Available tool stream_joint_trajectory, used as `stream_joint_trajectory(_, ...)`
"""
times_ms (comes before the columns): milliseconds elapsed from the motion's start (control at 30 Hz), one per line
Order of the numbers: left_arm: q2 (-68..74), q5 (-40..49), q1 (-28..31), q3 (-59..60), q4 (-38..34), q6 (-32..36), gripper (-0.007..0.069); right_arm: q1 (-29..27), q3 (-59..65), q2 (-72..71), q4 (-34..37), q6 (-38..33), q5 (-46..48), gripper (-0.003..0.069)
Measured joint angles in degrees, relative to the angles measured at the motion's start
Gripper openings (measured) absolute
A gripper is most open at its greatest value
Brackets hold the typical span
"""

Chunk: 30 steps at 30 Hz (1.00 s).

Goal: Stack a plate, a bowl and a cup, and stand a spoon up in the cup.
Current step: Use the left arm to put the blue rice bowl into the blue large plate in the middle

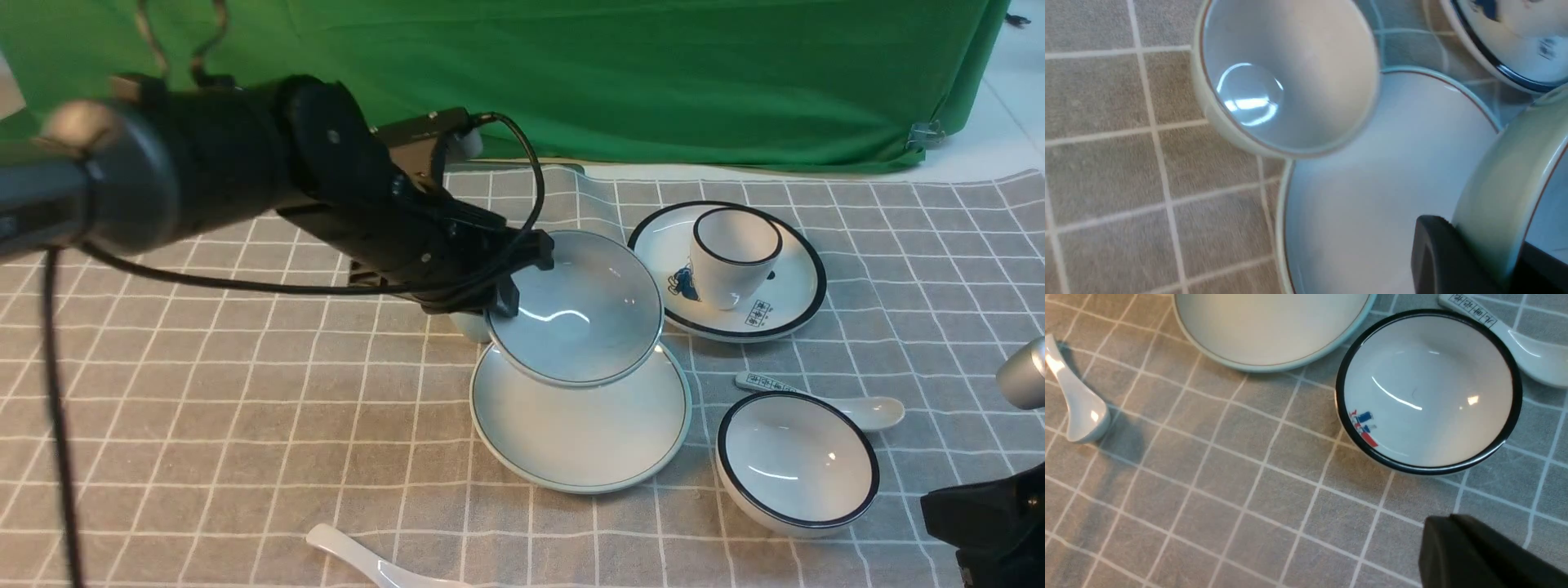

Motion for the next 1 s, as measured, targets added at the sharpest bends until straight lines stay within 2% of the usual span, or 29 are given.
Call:
stream_joint_trajectory(267,5.8,-0.3,0.0,-0.5,-1.7,0.2,0.0032,0.0,0.0,0.0,0.0,0.0,0.7,0.0032)
stream_joint_trajectory(767,8.0,1.6,0.0,-0.5,-5.8,0.2,0.0035,0.0,0.0,0.0,0.0,0.0,0.0,0.0035)
stream_joint_trajectory(867,8.0,1.6,0.0,-0.6,-5.8,0.2,0.0054,0.0,0.0,0.0,0.0,0.0,0.0,0.0035)
stream_joint_trajectory(1000,8.0,1.1,0.0,-0.6,-6.0,0.2,0.0136,0.0,0.0,0.0,0.0,0.0,0.0,0.0043)
